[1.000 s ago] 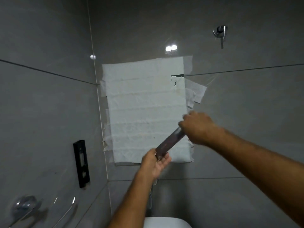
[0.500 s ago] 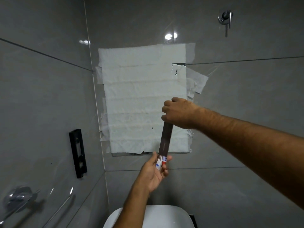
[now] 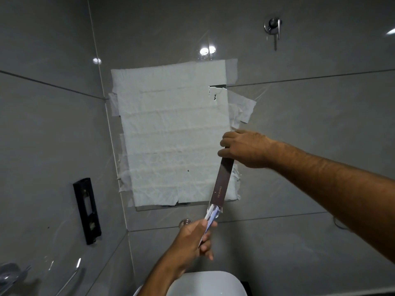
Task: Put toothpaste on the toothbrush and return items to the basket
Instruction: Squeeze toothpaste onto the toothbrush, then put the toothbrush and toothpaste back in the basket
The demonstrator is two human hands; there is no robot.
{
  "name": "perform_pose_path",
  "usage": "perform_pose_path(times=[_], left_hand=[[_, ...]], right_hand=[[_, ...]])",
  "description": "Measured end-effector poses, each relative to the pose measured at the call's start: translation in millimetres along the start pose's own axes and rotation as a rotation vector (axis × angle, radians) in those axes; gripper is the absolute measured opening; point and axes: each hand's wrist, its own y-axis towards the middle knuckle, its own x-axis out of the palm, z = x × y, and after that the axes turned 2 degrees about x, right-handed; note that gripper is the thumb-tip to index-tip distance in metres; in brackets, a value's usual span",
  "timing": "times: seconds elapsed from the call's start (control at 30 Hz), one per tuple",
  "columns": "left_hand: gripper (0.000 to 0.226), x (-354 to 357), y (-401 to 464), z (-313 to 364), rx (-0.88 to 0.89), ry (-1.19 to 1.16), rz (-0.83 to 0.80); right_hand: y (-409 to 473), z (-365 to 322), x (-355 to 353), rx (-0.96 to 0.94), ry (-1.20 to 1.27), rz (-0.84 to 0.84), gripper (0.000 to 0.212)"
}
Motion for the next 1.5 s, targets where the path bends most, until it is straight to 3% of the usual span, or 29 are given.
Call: perform_pose_path(times=[0.1, 0.2, 0.27, 0.33, 0.43, 0.5, 0.83, 1.03, 1.23, 1.5], left_hand=[[0.032, -9, -12, -9, 0.012, 0.031, 0.001], [0.027, -24, -18, -13, -0.005, 0.057, 0.119], [0.023, -34, -15, -11, -0.018, 0.029, 0.246], [0.027, -39, -9, -2, 0.021, 0.037, 0.34], [0.027, -39, 6, 20, 0.106, 0.087, 0.417], [0.024, -35, 19, 38, 0.127, 0.146, 0.454], [0.02, -51, 74, 106, 0.21, 0.613, 0.581], [0.016, -43, 80, 93, 0.274, 0.613, 0.536], [0.021, 19, 72, -17, 0.114, 0.544, 0.441], [0.015, 238, 16, -231, -0.256, 0.473, 0.19]], right_hand=[[-13, 5, 12, 0.163, 0.056, 0.02, 0.043], [-26, 2, 23, 0.537, 0.235, -0.027, 0.033], [-30, -11, 30, 0.831, 0.476, -0.118, 0.027], [-30, -29, 40, 1.002, 0.825, -0.181, 0.028], [-22, -63, 48, 1.102, 1.338, -0.154, 0.036], [-13, -79, 47, 1.117, 1.46, -0.074, 0.037], [33, -84, 23, 1.13, 1.568, 0.053, 0.026], [23, -90, 37, 1.16, 1.587, 0.052, 0.028], [-70, -115, 99, 1.286, 1.56, -0.066, 0.03], [-341, -193, 219, 1.602, 1.356, -0.551, 0.02]])
